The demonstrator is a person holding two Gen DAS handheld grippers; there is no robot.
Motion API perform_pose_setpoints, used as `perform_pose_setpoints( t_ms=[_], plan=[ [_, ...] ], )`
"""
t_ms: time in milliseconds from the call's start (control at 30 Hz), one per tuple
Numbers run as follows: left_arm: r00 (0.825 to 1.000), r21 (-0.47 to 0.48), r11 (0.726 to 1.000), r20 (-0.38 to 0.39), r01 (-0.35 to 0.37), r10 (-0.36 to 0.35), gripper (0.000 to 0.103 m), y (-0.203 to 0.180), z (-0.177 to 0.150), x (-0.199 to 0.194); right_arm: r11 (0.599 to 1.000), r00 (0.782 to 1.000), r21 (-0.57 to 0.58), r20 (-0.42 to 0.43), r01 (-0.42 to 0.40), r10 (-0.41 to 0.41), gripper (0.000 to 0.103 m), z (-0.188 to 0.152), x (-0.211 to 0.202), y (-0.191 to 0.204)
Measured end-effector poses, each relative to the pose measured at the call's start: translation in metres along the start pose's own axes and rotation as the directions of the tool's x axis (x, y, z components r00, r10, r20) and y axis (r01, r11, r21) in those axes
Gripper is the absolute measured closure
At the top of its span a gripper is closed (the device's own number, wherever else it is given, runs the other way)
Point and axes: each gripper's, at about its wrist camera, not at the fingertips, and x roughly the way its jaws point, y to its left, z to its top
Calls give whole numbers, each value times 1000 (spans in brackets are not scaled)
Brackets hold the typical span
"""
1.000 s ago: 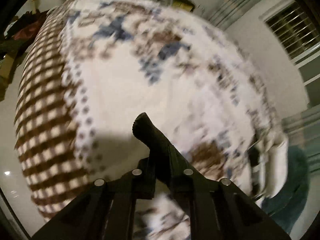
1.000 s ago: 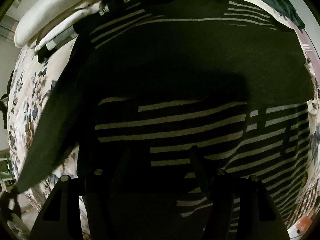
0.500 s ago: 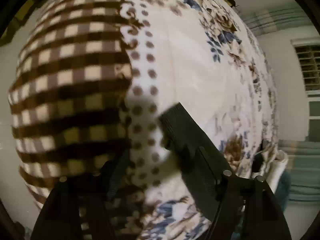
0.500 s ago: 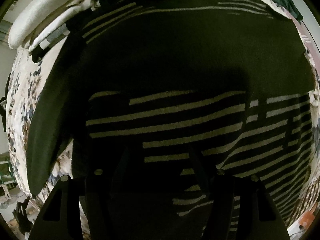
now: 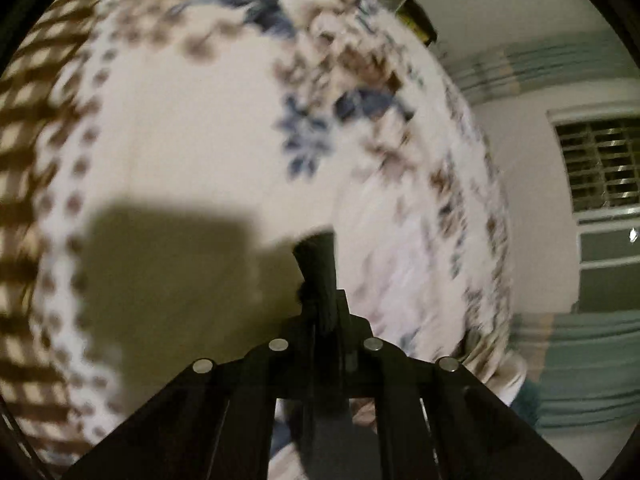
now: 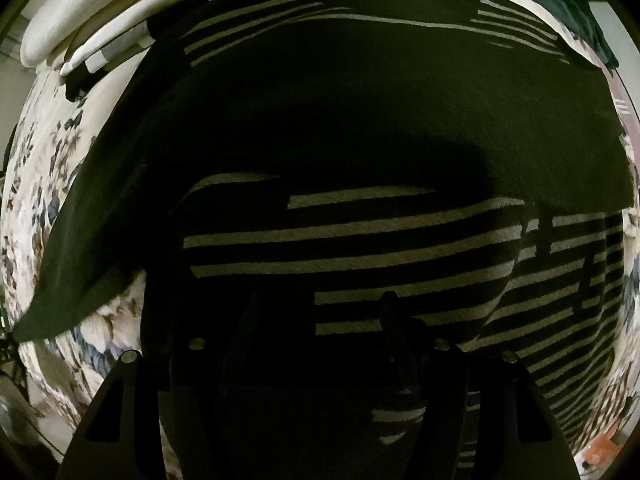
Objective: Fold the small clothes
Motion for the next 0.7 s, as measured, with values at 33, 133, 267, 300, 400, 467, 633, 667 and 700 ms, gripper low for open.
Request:
perform_pose_setpoints(
  t_ms=[33, 133, 267, 300, 400, 467, 633, 667, 700],
  plan=[
    [1000, -6, 1000, 16, -2, 2, 97, -1, 8, -2, 1000, 1000, 4, -1, -2, 2, 39, 0, 0, 0],
    [998, -11, 1000, 64, -22, 23, 97, 4, 23, -14, 1000, 1000, 25, -7, -4, 4, 39, -2, 1, -4],
    [999, -47, 998, 32, -42, 43, 78, 30, 27, -31, 999, 1000, 51, -9, -14, 15, 39, -5, -1, -14],
    [999, -62, 997, 14, -46, 47, 65, 38, 23, -33, 998, 1000, 55, -10, -16, 16, 39, -6, -1, -16],
    [999, -112, 993, -21, -33, 31, 31, 57, 5, -34, 998, 1000, 68, -12, -17, 18, 39, -8, -2, -24],
    [997, -131, 990, -68, -49, 40, 31, 62, -6, -22, 997, 1000, 75, -11, -17, 18, 39, -8, -3, -26],
    [990, -73, 994, -123, -85, 75, 31, 34, -17, 21, 996, 1000, 89, 4, -13, 12, 39, -9, -14, -35],
    [982, -27, 990, -130, -141, 136, 31, 25, -17, 32, 996, 1000, 93, 9, -12, 11, 39, -10, -16, -38],
    [976, 7, 983, -122, -181, 181, 31, 19, -16, 39, 995, 1000, 96, 10, -12, 11, 39, -11, -18, -40]
  ],
)
